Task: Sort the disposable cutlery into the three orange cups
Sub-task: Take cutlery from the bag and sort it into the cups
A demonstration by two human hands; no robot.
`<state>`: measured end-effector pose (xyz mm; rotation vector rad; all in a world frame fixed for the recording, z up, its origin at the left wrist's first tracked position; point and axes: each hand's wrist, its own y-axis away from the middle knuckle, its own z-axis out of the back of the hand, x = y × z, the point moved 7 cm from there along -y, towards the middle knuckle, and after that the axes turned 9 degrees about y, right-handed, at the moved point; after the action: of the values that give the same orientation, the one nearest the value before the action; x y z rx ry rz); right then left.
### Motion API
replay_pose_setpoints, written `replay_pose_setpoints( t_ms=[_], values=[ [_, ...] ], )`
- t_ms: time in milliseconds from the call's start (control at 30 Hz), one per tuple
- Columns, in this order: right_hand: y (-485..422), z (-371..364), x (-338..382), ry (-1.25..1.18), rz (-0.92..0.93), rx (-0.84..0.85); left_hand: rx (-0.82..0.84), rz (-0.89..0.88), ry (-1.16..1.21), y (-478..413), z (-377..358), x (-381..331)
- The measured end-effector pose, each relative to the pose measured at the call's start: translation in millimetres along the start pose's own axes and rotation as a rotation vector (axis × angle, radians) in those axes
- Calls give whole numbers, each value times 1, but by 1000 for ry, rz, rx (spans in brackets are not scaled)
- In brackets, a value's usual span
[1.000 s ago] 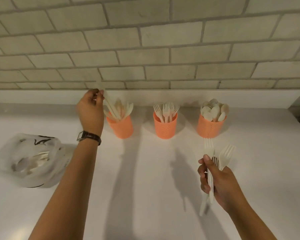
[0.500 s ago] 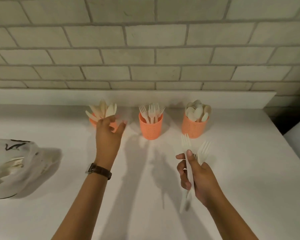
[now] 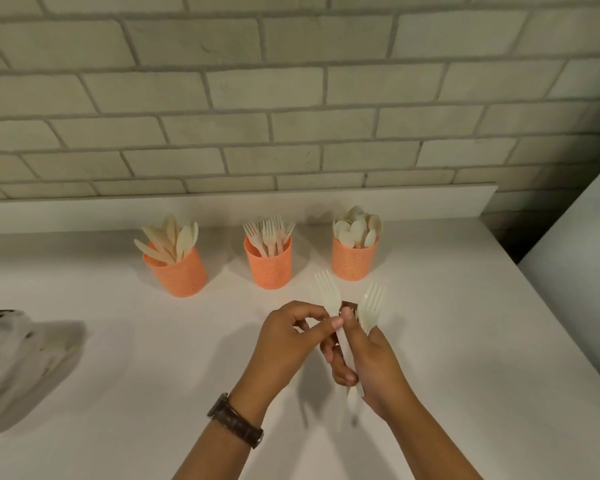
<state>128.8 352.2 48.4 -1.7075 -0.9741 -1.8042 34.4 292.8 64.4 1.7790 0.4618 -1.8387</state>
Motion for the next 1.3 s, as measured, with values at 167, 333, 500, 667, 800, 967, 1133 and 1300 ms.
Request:
replay_pose_setpoints(
  t_ms=[167,333,500,667,800,967,1133,1300],
  values=[
    [-4,9,-8,-46,-5,-75,-37,42,218,0,9,-4],
    [-11,30,-25,-87,-83,-246,-155,-15,203,-13,37,-15],
    [-15,37,-30,-139,-120,-223,-386,-194,67,-50,89,-47],
    [-16,30,-32,-491,-193,-71,-538,-285,-156,-94,121,-55],
    [-15,25,-27,-644,-181,29,-471,-101,-298,-128,118,-18],
    [-17,21,-23,-722,-127,152,-491,-40,-340,-120,110,2],
    [-17,17,-21,-695,-106,223,-477,-90,-273,-88,96,6],
    [-18,12,-18,-524,-81,206,-419,-93,-206,-47,79,14]
  ],
)
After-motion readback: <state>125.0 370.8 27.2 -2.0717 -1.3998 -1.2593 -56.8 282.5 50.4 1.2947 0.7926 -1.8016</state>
